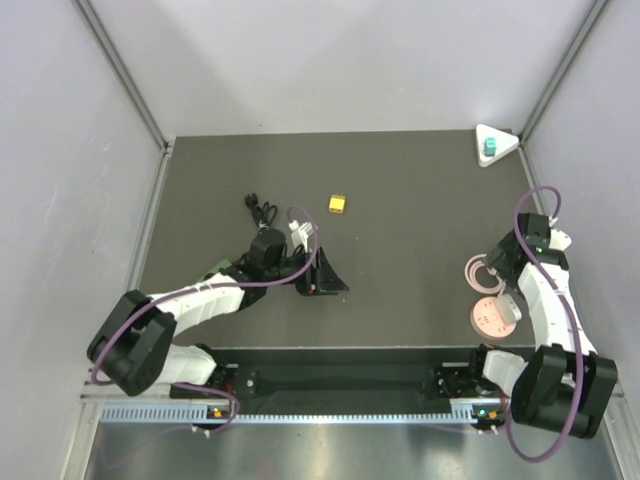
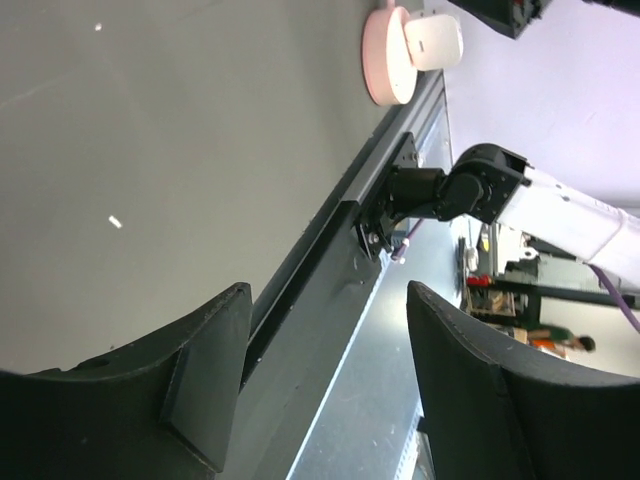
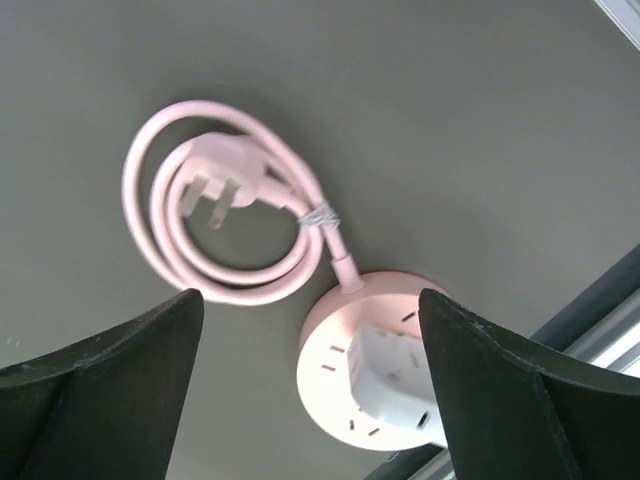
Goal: Pull the plug off the socket
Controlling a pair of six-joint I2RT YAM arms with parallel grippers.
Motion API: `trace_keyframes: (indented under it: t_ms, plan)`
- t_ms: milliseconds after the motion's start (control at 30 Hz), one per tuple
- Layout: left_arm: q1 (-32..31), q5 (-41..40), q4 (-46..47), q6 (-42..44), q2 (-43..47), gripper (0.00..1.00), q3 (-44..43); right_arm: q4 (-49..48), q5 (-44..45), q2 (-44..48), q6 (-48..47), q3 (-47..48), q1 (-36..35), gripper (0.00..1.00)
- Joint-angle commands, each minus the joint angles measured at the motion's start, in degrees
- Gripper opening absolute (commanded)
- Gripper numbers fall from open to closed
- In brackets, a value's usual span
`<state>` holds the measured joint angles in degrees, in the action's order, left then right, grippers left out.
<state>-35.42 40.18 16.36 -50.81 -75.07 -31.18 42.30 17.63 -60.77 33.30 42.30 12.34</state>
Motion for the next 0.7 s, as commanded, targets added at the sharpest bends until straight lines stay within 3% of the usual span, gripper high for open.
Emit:
trace_keyframes:
  t_ms: [0, 333, 567, 667]
  plan:
    - [-0.2, 4.3, 5.0, 1.9, -1.8, 0.67, -3.3, -3.1, -1.0, -2.1, -2.0, 0.7, 3.5, 0.87]
    - [-0.2, 8.4, 5.4, 2.9, -6.8, 0.66, -6.5, -9.7, -5.3, -13.7, -3.9, -2.0, 4.2, 0.66]
    - [0.0, 12.2, 11.5, -1.7, -11.7, 0.64, -7.7, -12.6, -8.7, -17.3, -5.4, -1.9, 3.7, 0.61]
    - [0.0, 11.8, 10.4, -1.1, -11.9, 0.63, -8.5, -13.9, -10.8, -17.3, -6.3, -2.2, 3.3, 0.48]
